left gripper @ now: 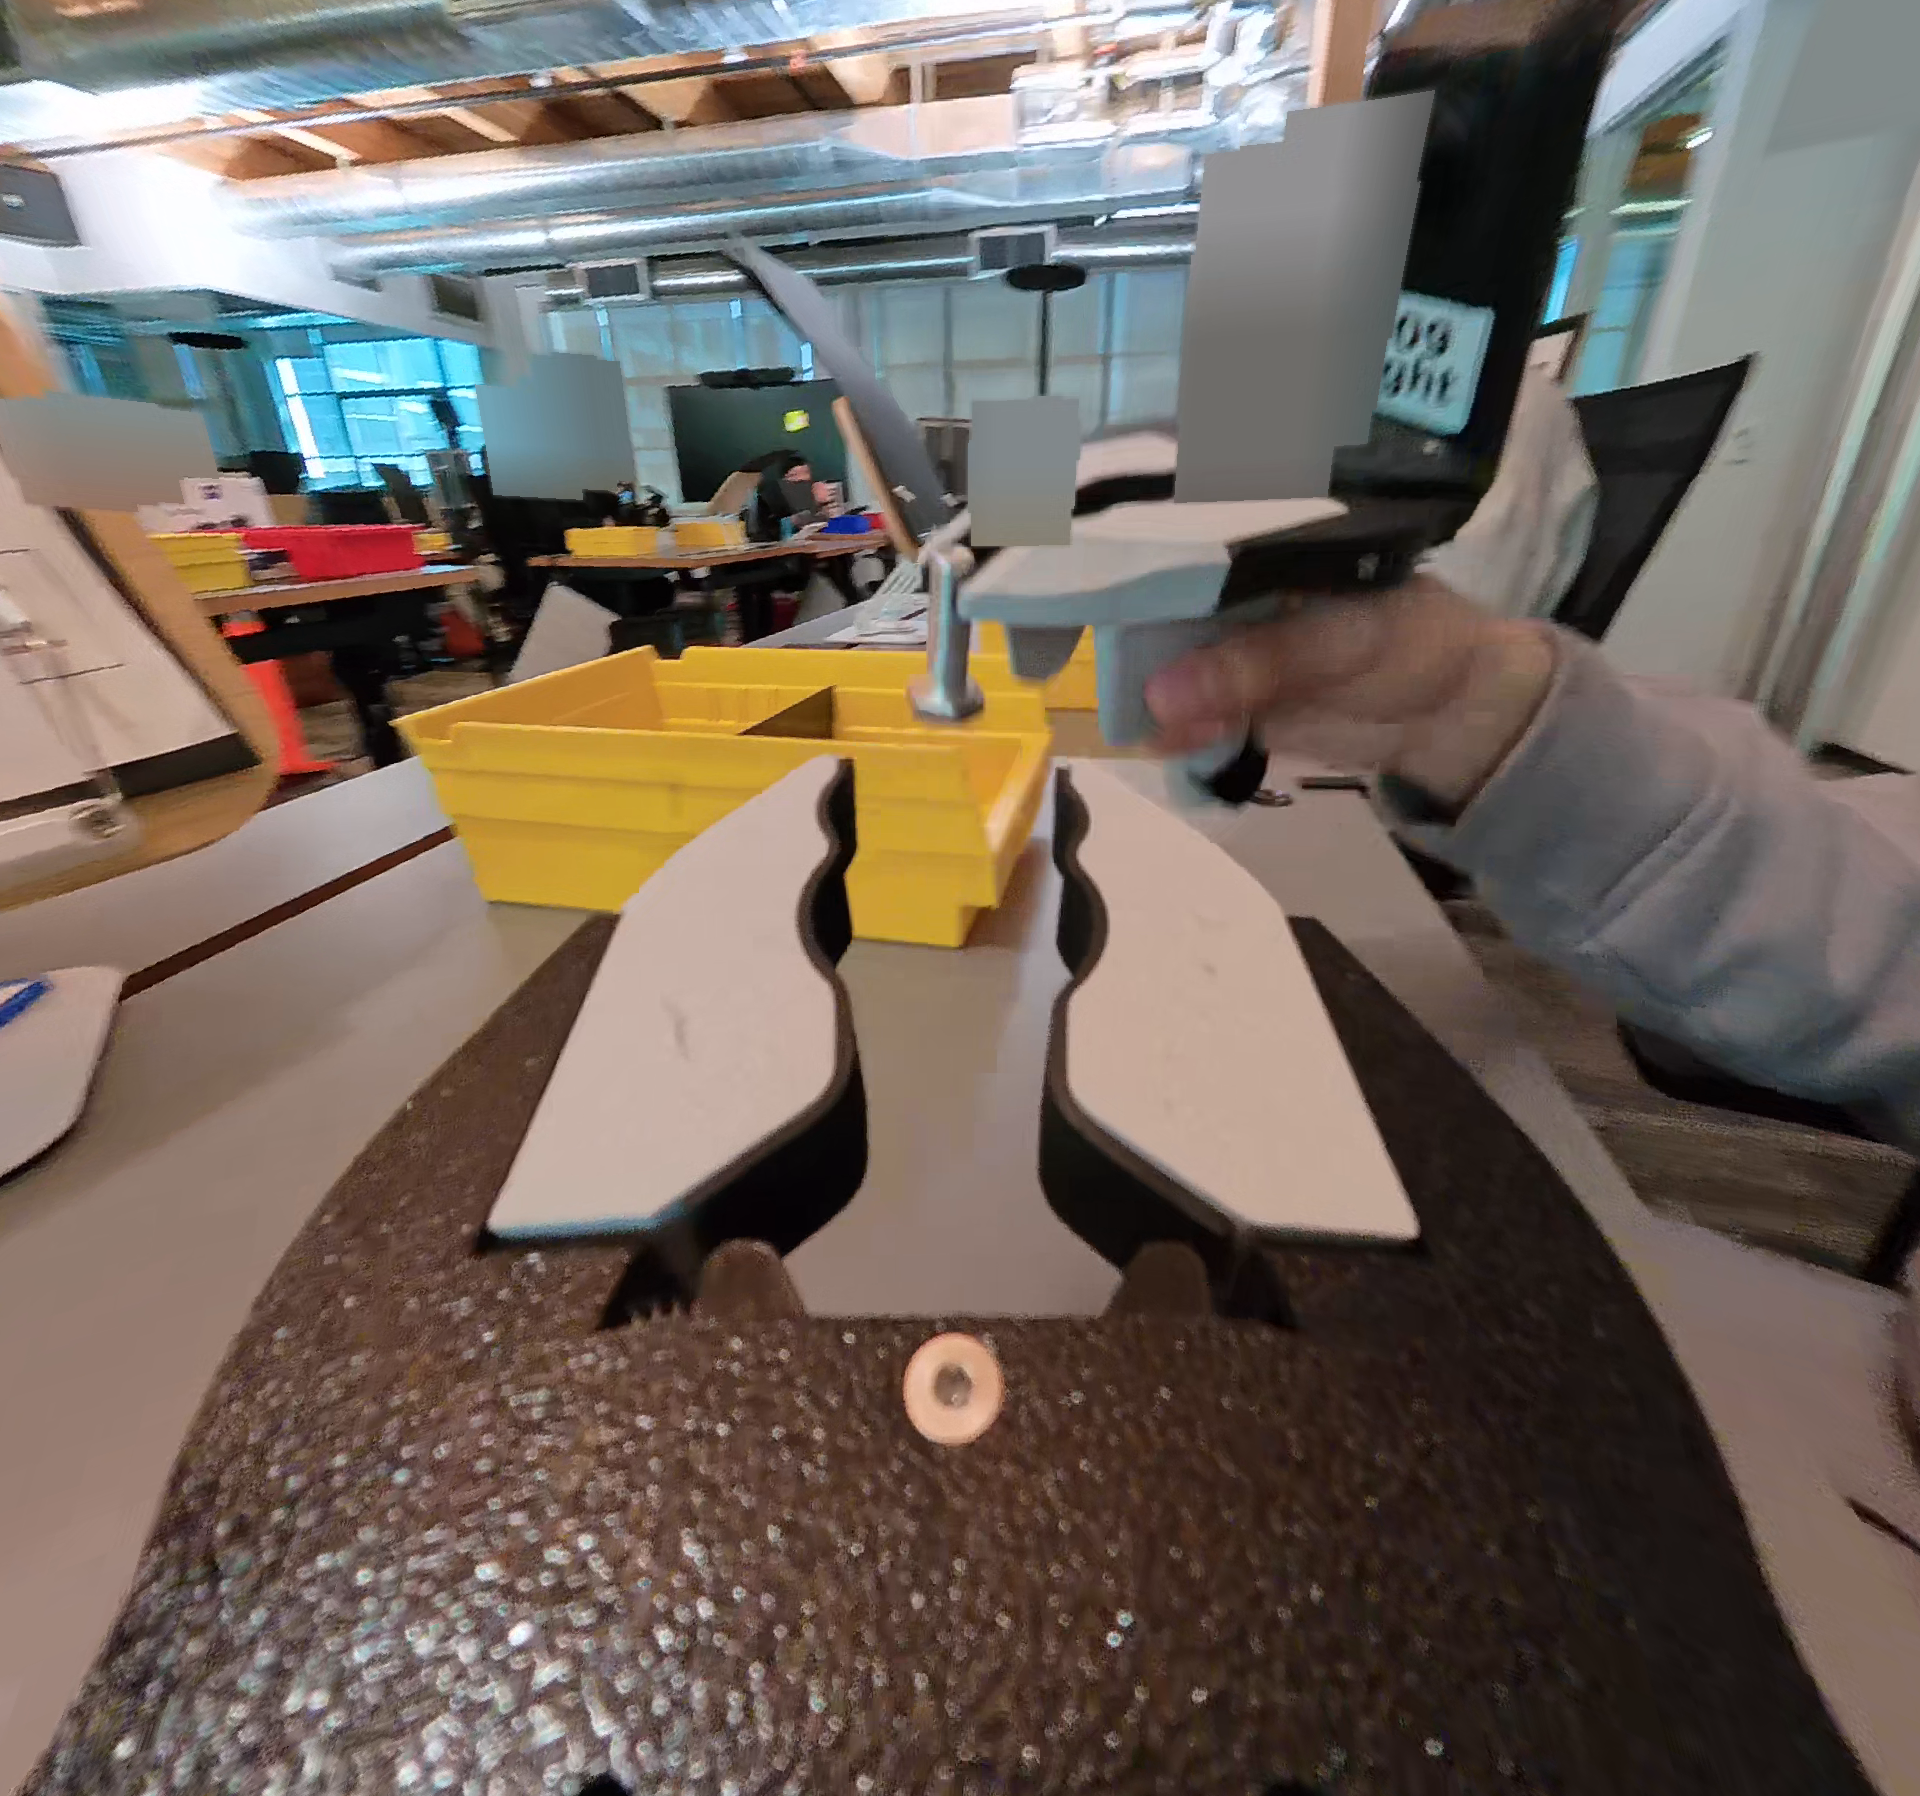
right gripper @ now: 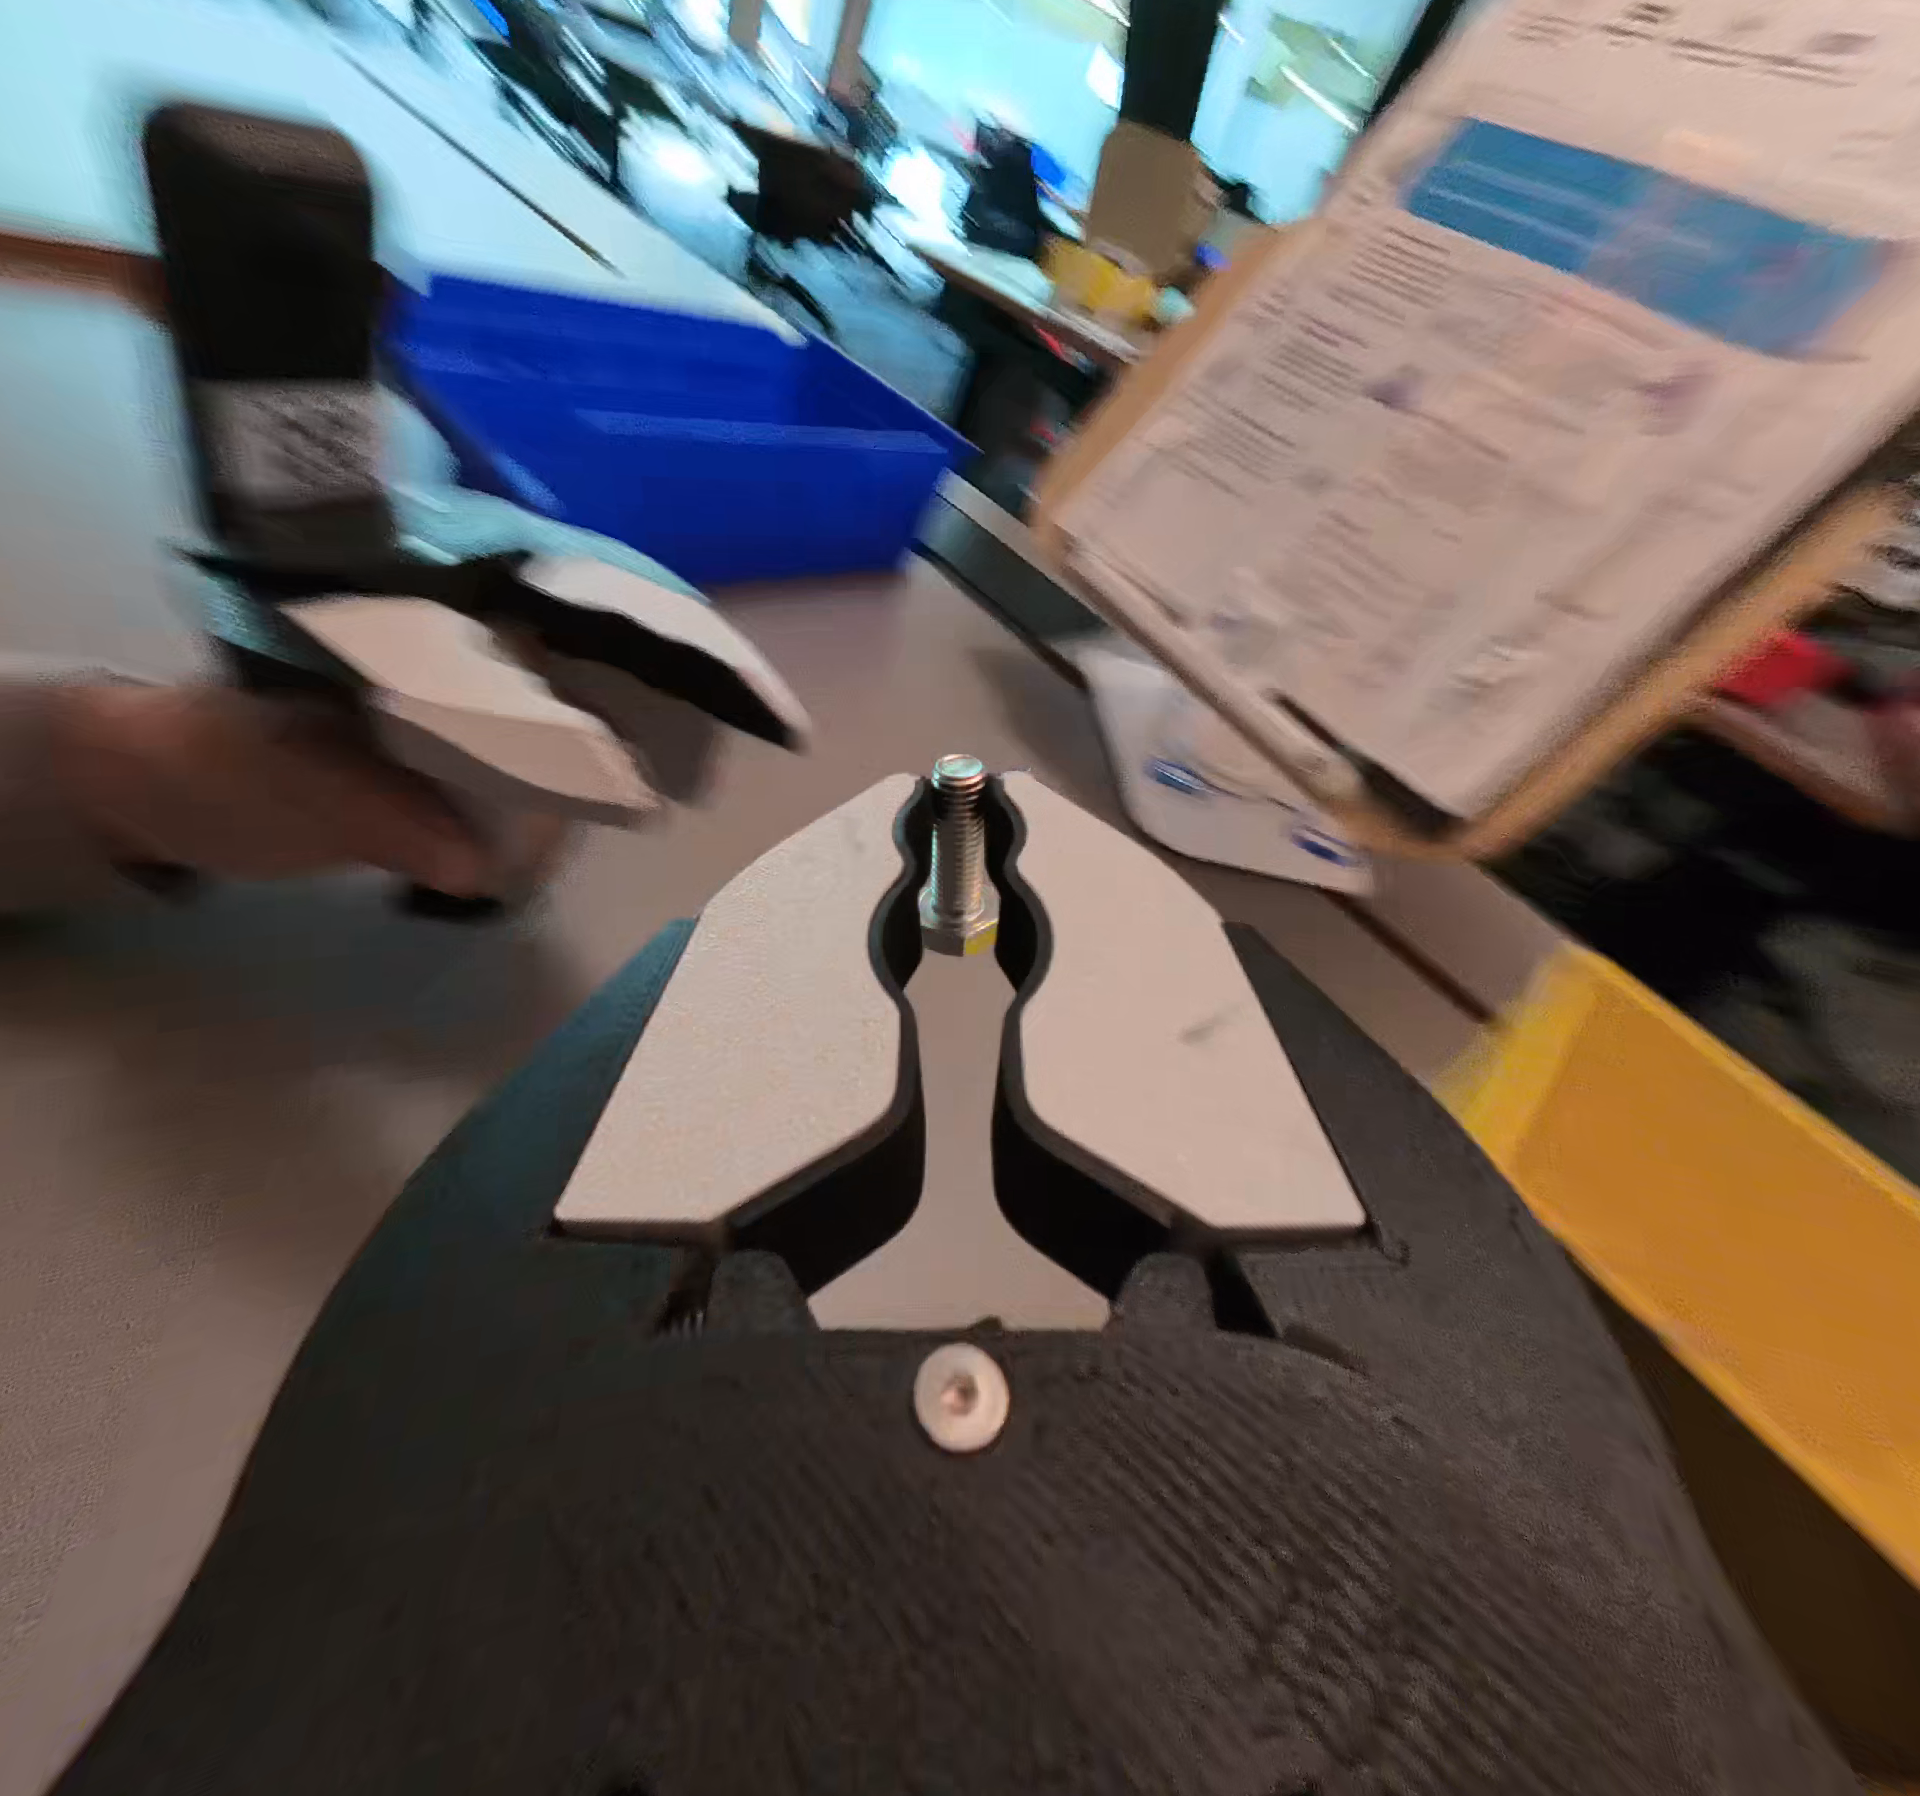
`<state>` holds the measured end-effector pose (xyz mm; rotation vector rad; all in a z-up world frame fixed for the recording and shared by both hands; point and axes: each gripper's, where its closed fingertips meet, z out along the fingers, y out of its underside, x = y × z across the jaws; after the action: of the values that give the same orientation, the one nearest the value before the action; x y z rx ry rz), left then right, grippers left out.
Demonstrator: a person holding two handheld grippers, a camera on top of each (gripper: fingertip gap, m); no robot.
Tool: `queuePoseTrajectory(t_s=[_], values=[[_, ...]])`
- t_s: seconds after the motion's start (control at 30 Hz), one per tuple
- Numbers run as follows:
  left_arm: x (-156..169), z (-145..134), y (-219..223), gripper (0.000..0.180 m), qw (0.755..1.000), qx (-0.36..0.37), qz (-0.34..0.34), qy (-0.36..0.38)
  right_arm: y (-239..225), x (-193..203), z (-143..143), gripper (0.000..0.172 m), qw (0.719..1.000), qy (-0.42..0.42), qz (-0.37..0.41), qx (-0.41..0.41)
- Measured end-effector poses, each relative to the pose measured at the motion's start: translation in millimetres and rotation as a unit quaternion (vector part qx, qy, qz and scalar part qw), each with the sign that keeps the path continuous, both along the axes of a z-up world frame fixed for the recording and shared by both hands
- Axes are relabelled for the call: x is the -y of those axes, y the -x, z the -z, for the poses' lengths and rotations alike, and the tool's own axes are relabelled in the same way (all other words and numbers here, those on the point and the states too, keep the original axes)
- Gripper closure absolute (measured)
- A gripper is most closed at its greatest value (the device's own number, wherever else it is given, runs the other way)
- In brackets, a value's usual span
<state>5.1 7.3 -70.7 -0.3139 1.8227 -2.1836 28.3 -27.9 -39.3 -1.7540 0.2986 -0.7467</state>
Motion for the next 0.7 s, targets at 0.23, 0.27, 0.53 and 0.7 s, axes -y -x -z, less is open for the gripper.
queuePoseTrajectory(t_s=[0.23,0.27,0.53,0.7], values=[[-5,7,-11,0.148,0.998,-0.055,-0.008,0.008,-154,142,0,0.162,0.921,0.308,0.239,0.02],[-6,8,-12,0.148,0.998,-0.063,-0.008,0.009,-174,155,11,0.162,0.908,0.343,0.241,-0.007],[-12,11,-17,0.147,0.998,-0.047,-0.033,-0.02,-239,196,88,0.162,0.825,0.511,0.204,-0.127],[-14,11,-18,0.146,0.998,-0.058,-0.034,-0.012,-252,200,86,0.144,0.852,0.448,0.243,-0.118]])
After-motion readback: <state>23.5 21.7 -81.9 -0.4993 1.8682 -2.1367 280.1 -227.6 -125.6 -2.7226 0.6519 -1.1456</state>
